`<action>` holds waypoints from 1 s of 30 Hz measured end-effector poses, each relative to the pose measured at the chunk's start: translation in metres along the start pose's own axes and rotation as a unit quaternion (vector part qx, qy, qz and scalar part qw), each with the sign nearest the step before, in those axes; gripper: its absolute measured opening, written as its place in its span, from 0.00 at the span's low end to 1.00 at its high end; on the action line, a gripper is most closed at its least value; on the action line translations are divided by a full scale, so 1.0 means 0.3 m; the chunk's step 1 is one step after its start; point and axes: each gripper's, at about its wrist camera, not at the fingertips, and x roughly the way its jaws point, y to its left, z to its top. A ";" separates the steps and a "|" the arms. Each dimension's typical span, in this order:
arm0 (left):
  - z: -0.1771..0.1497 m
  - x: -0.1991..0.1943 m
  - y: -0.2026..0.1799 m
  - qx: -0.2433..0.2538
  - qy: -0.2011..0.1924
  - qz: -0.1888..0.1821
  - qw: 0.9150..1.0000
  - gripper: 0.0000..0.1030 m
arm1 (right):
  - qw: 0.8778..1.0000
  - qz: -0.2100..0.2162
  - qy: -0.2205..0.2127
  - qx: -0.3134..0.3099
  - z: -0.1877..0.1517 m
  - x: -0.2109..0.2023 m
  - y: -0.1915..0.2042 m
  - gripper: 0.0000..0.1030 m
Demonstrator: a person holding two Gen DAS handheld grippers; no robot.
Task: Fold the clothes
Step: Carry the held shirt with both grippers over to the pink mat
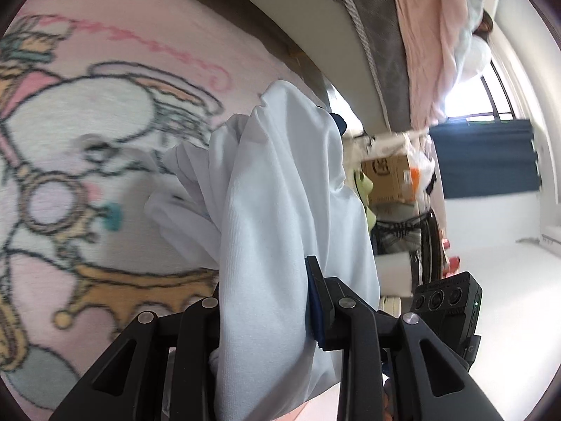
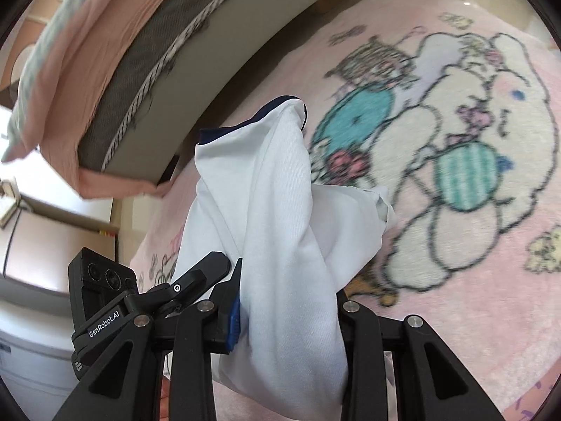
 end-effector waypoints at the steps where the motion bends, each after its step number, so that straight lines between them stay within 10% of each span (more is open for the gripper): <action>1: 0.000 0.027 -0.023 0.005 0.009 -0.003 1.000 0.26 | 1.000 -0.003 -0.007 0.007 0.005 -0.023 -0.020 0.31; 13: -0.093 0.296 -0.287 0.065 0.115 -0.031 0.991 0.26 | 0.990 -0.056 -0.094 0.091 -0.029 -0.335 -0.250 0.31; 30: -0.324 0.572 -0.626 0.178 0.233 -0.052 0.955 0.26 | 0.961 -0.119 -0.175 0.178 -0.167 -0.707 -0.483 0.31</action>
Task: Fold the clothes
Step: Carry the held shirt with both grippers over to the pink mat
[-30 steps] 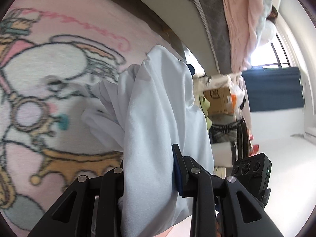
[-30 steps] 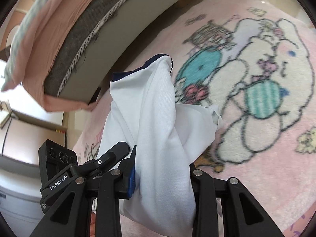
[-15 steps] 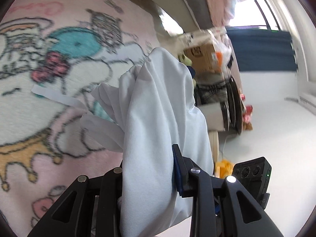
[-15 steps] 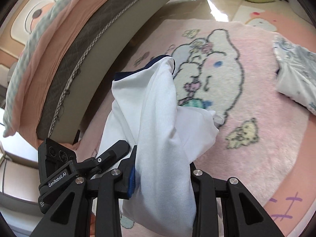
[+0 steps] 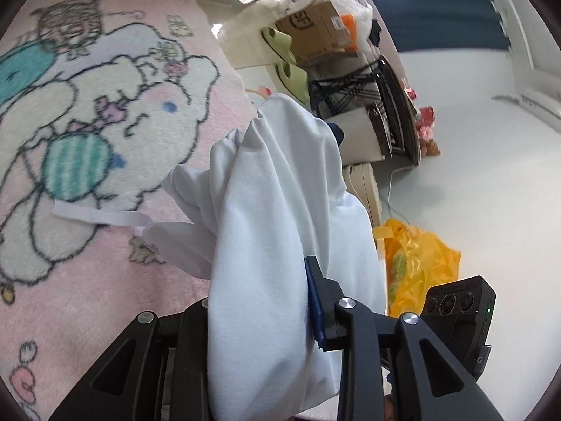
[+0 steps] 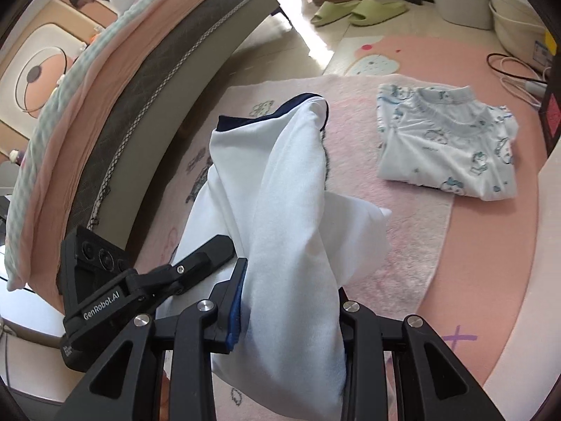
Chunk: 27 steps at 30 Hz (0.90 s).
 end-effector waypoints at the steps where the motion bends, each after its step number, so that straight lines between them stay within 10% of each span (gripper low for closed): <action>1: 0.000 0.019 -0.015 0.003 0.005 -0.002 1.000 0.26 | 1.000 -0.001 -0.005 0.007 0.007 -0.015 -0.019 0.31; 27: 0.205 0.500 -0.295 0.097 0.074 0.028 0.992 0.26 | 0.993 -0.040 -0.066 0.084 0.321 -0.036 -0.380 0.31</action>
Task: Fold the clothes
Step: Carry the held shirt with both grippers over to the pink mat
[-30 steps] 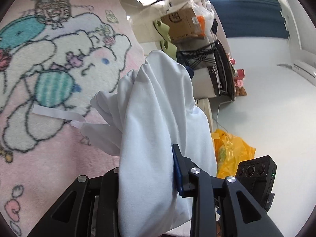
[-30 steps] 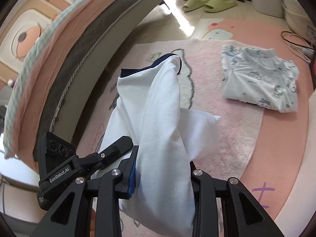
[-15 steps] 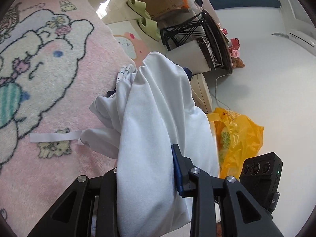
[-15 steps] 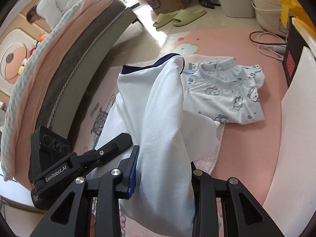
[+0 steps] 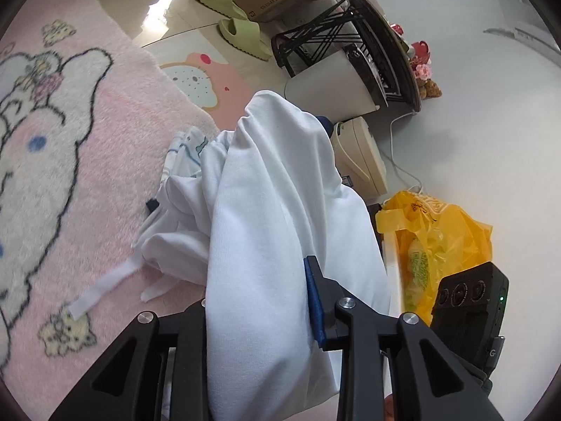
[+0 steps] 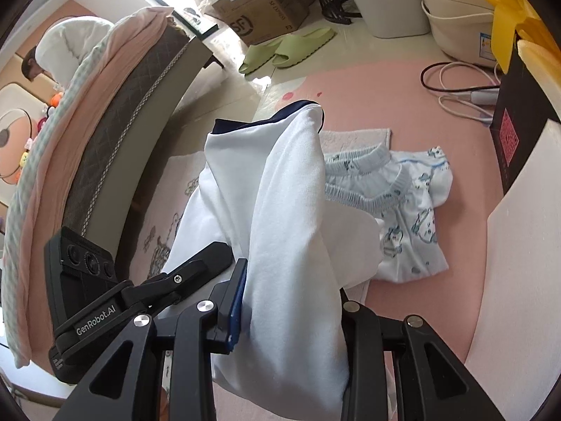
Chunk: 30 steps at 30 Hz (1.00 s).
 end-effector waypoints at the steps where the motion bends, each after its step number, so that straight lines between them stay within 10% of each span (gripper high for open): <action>1: 0.014 0.008 -0.007 0.006 0.001 0.003 1.000 0.26 | 1.000 0.000 -0.003 0.003 0.013 0.006 -0.005 0.31; 30: 0.156 0.094 -0.018 0.023 0.011 -0.026 0.999 0.26 | 0.994 -0.080 -0.080 0.003 0.101 0.013 0.048 0.32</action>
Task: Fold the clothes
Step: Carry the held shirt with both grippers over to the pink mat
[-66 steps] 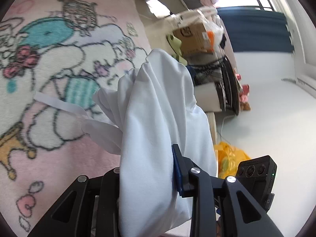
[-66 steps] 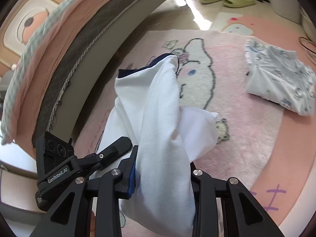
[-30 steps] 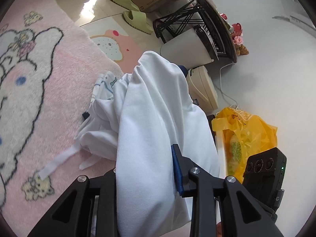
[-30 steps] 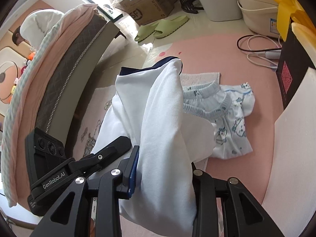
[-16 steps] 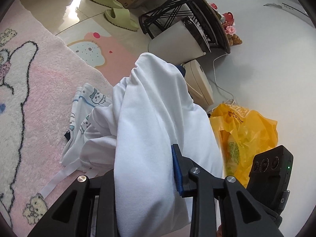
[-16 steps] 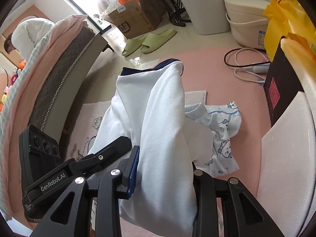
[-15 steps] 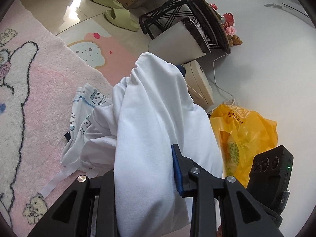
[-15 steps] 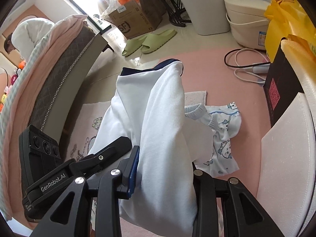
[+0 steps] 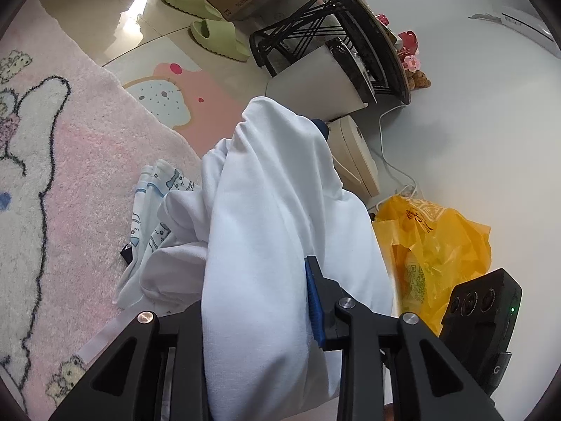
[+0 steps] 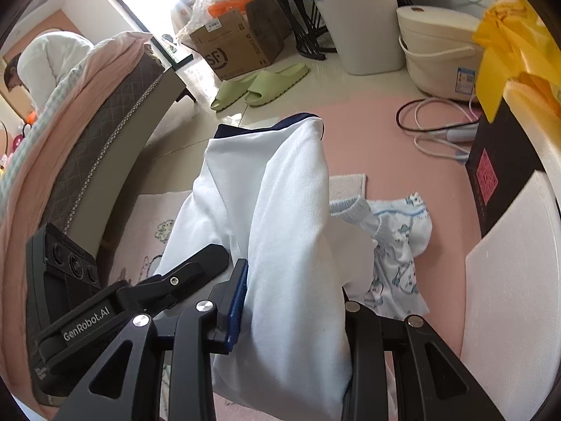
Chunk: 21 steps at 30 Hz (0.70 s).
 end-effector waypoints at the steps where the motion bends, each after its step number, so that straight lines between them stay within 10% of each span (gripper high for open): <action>1: 0.011 0.004 -0.008 0.002 0.001 -0.003 1.000 0.26 | 1.000 -0.003 -0.006 -0.001 0.007 0.000 0.002 0.32; 11: 0.063 0.009 -0.142 0.055 -0.010 -0.019 0.998 0.26 | 0.997 -0.030 -0.070 -0.031 0.073 -0.105 0.024 0.32; 21: 0.004 0.113 -0.007 0.025 0.020 0.010 0.999 0.26 | 0.999 -0.050 -0.013 -0.002 0.019 0.042 -0.058 0.32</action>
